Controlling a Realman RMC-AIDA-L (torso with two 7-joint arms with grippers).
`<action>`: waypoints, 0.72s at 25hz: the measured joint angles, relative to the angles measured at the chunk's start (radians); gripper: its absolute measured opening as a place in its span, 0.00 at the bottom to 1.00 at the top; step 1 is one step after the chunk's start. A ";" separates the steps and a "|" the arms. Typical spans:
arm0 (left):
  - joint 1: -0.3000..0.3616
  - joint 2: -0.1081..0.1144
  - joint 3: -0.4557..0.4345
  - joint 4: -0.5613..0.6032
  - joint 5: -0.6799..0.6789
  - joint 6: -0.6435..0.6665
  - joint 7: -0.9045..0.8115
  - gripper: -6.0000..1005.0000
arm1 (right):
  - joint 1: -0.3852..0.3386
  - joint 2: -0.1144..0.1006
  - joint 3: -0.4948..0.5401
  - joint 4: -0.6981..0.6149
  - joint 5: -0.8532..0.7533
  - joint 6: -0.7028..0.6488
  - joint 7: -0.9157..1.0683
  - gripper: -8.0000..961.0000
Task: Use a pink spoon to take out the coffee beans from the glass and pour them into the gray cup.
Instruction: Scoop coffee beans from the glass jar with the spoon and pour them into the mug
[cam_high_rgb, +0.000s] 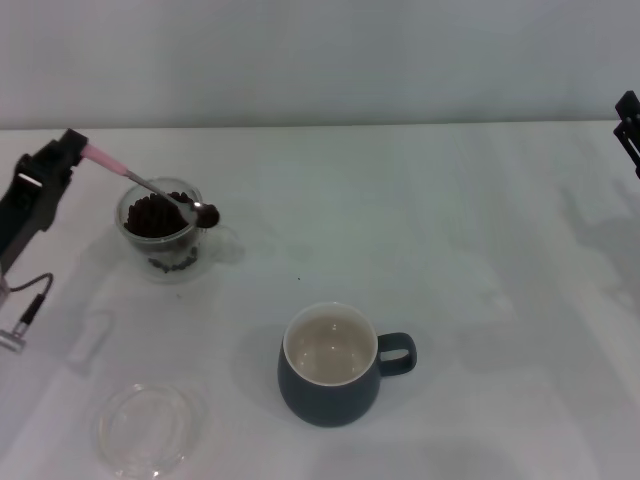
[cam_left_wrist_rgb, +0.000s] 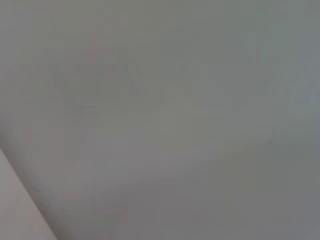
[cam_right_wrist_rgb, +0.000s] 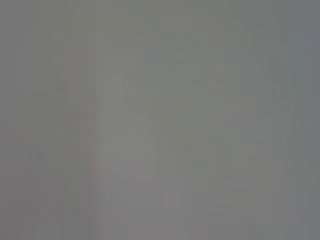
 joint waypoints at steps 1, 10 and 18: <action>-0.001 0.000 0.003 -0.015 0.002 -0.009 0.012 0.14 | 0.003 0.000 -0.001 0.000 -0.001 0.000 0.000 0.85; -0.019 -0.004 0.027 -0.087 0.083 -0.083 0.056 0.14 | 0.031 0.000 -0.006 0.000 -0.006 0.001 -0.001 0.85; -0.057 -0.006 0.027 -0.098 0.170 -0.108 0.072 0.14 | 0.037 0.002 -0.019 0.007 -0.008 0.002 -0.001 0.85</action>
